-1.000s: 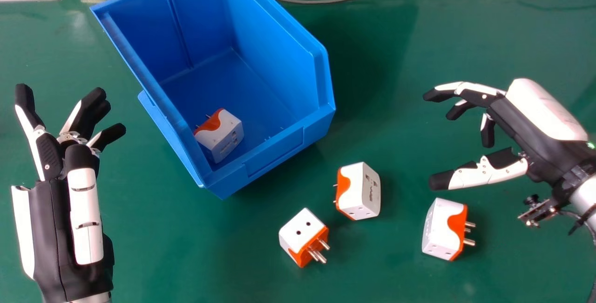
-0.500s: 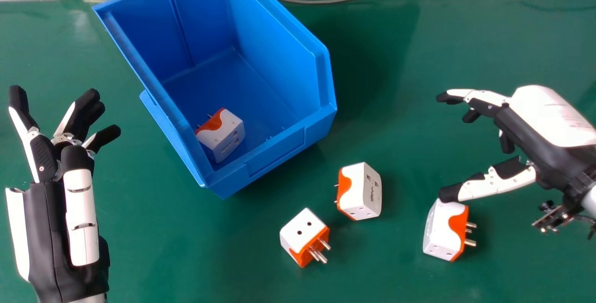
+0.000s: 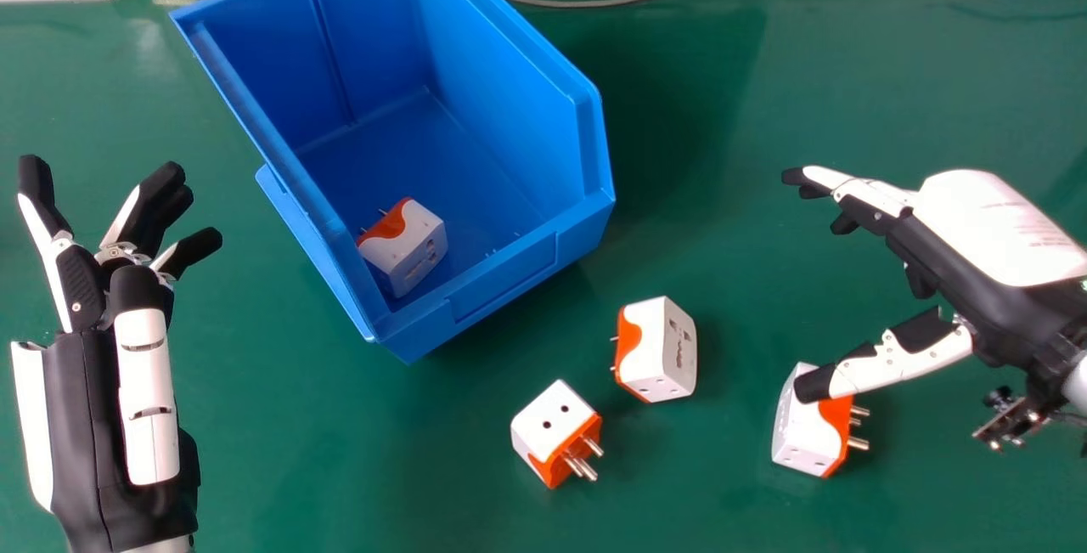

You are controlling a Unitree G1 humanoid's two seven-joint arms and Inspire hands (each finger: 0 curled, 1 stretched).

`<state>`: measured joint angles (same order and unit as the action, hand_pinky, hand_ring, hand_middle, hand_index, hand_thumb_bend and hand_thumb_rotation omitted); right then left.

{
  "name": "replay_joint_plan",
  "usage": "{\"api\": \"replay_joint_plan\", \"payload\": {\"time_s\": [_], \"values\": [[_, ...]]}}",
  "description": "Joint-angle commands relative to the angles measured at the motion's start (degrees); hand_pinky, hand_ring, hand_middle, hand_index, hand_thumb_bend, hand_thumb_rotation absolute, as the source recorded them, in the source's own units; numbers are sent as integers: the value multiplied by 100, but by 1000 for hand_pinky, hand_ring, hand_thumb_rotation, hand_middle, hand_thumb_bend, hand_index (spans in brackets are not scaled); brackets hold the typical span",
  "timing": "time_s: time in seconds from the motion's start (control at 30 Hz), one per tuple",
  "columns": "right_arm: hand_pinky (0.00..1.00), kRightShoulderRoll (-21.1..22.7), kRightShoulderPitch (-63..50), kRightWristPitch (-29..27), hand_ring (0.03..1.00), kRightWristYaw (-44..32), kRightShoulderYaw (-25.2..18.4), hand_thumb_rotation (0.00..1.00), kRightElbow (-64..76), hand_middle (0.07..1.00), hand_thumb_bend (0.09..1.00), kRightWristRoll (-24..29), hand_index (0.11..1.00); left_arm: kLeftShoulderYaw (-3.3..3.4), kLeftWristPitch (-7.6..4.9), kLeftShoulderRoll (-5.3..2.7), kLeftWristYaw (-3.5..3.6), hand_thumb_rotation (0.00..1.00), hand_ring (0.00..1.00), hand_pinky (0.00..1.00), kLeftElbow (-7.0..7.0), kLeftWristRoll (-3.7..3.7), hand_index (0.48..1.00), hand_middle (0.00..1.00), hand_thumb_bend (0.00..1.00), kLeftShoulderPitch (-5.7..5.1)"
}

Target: Pick all objects and put in blue box

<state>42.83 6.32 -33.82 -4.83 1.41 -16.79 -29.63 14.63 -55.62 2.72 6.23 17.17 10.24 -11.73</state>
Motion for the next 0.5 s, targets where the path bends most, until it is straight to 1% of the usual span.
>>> {"api": "replay_joint_plan", "payload": {"time_s": [0.0, 0.03, 0.07, 0.17, 0.23, 0.27, 0.33, 0.4, 0.47], "values": [[347, 150, -86, 52, 629, -60, -167, 510, 265, 784, 1000, 157, 780, 17, -100, 12, -2, 924, 864, 767, -87, 12, 859, 861, 428, 5], [349, 156, -127, 68, 618, -74, -179, 509, 322, 777, 1000, 155, 778, 12, -91, 8, -4, 924, 864, 768, -100, 14, 859, 862, 430, 6], [351, 165, -178, 86, 611, -122, -197, 508, 400, 772, 1000, 194, 773, 8, -94, -2, -13, 923, 864, 769, -99, -5, 860, 862, 433, 10], [356, 173, -271, 101, 600, -235, -229, 501, 493, 759, 1000, 263, 750, 15, -96, -27, -66, 919, 866, 769, -91, -102, 860, 863, 444, 30], [359, 185, -330, 143, 599, -350, -258, 496, 568, 752, 1000, 318, 741, 1, -79, -36, -82, 917, 867, 768, -134, -121, 860, 864, 447, 17], [362, 199, -370, 199, 599, -442, -278, 489, 632, 747, 1000, 363, 733, 2, -75, -35, -91, 918, 868, 764, -124, -128, 861, 866, 444, 28], [370, 223, -437, 323, 598, -622, -315, 467, 757, 733, 1000, 463, 714, -2, -72, -43, -102, 919, 869, 761, -127, -140, 862, 869, 442, 33], [379, 272, -526, 464, 600, -829, -376, 443, 925, 728, 1000, 558, 703, -21, -37, -48, -104, 918, 871, 762, -184, -117, 866, 872, 446, 22], [384, 340, -631, 558, 601, -977, -451, 434, 1087, 723, 1000, 618, 697, -39, -34, -48, -93, 917, 871, 763, -172, -77, 868, 873, 451, 32]]}}
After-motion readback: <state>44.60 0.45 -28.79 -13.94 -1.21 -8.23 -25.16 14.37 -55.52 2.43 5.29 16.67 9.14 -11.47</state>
